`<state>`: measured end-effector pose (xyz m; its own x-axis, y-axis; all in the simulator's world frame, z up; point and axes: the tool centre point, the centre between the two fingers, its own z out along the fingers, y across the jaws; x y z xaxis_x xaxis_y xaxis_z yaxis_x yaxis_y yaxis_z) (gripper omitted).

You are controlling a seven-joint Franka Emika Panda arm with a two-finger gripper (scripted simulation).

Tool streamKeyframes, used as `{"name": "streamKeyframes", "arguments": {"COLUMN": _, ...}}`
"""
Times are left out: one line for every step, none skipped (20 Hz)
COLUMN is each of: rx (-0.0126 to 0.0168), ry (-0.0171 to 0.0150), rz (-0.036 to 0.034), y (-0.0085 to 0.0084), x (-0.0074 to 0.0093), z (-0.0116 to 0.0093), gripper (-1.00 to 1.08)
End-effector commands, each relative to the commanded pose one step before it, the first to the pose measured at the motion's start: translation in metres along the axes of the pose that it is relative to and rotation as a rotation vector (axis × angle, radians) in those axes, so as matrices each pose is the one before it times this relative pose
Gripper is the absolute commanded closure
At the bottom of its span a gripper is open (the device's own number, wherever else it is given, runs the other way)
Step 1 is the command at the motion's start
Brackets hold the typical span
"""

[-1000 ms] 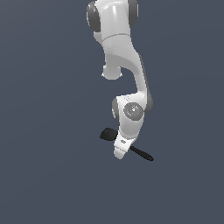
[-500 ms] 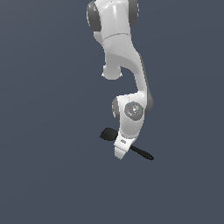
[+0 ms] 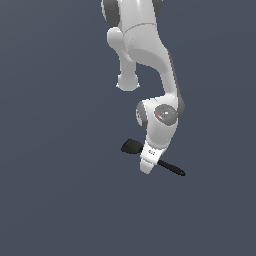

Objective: Pick up the object and move it to a goal position.

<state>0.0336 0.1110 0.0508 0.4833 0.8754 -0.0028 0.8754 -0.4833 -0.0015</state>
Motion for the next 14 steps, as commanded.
{"name": "streamKeyframes", "arguments": {"rx": -0.00247, "ry": 0.00166, "rz": -0.00142, "y": -0.01595, "x": 0.01134, "z": -0.01719, "gripper": 1.08}}
{"name": "streamKeyframes", "arguments": {"rx": -0.00033, "ry": -0.00053, "rz": -0.0003, "y": -0.00788, "x": 0.00518, "z": -0.00762, "gripper": 1.08}}
{"name": "streamKeyframes", "arguments": {"rx": 0.0, "ry": 0.0, "rz": 0.0, "y": -0.00795, "x": 0.00518, "z": -0.00793, "gripper": 1.08}}
{"name": "streamKeyframes", "arguments": {"rx": 0.0, "ry": 0.0, "rz": 0.0, "y": -0.0079, "x": 0.00521, "z": -0.00792, "gripper": 1.08}}
{"name": "streamKeyframes", "arguments": {"rx": 0.0, "ry": 0.0, "rz": 0.0, "y": -0.0078, "x": 0.00517, "z": -0.00785, "gripper": 1.08}}
{"name": "streamKeyframes", "arguments": {"rx": 0.0, "ry": 0.0, "rz": 0.0, "y": -0.00762, "x": 0.00507, "z": -0.00769, "gripper": 1.08}}
{"name": "streamKeyframes", "arguments": {"rx": -0.0003, "ry": -0.00047, "rz": -0.00041, "y": -0.00758, "x": 0.00515, "z": -0.00737, "gripper": 1.08}}
{"name": "streamKeyframes", "arguments": {"rx": 0.0, "ry": 0.0, "rz": 0.0, "y": -0.0071, "x": 0.00478, "z": -0.00721, "gripper": 1.08}}
{"name": "streamKeyframes", "arguments": {"rx": 0.0, "ry": 0.0, "rz": 0.0, "y": -0.00691, "x": 0.00476, "z": -0.00708, "gripper": 1.08}}
{"name": "streamKeyframes", "arguments": {"rx": 0.0, "ry": 0.0, "rz": 0.0, "y": -0.00675, "x": 0.00478, "z": -0.00698, "gripper": 1.08}}
{"name": "streamKeyframes", "arguments": {"rx": 0.0, "ry": 0.0, "rz": 0.0, "y": -0.00649, "x": 0.00471, "z": -0.00677, "gripper": 1.08}}
{"name": "streamKeyframes", "arguments": {"rx": 0.0, "ry": 0.0, "rz": 0.0, "y": -0.00608, "x": 0.00449, "z": -0.00638, "gripper": 1.08}}
{"name": "streamKeyframes", "arguments": {"rx": 0.00045, "ry": 0.00052, "rz": -0.00008, "y": -0.00558, "x": 0.00412, "z": -0.00595, "gripper": 1.08}}
{"name": "streamKeyframes", "arguments": {"rx": 0.0, "ry": 0.0, "rz": 0.0, "y": -0.00508, "x": 0.00379, "z": -0.00535, "gripper": 1.08}}
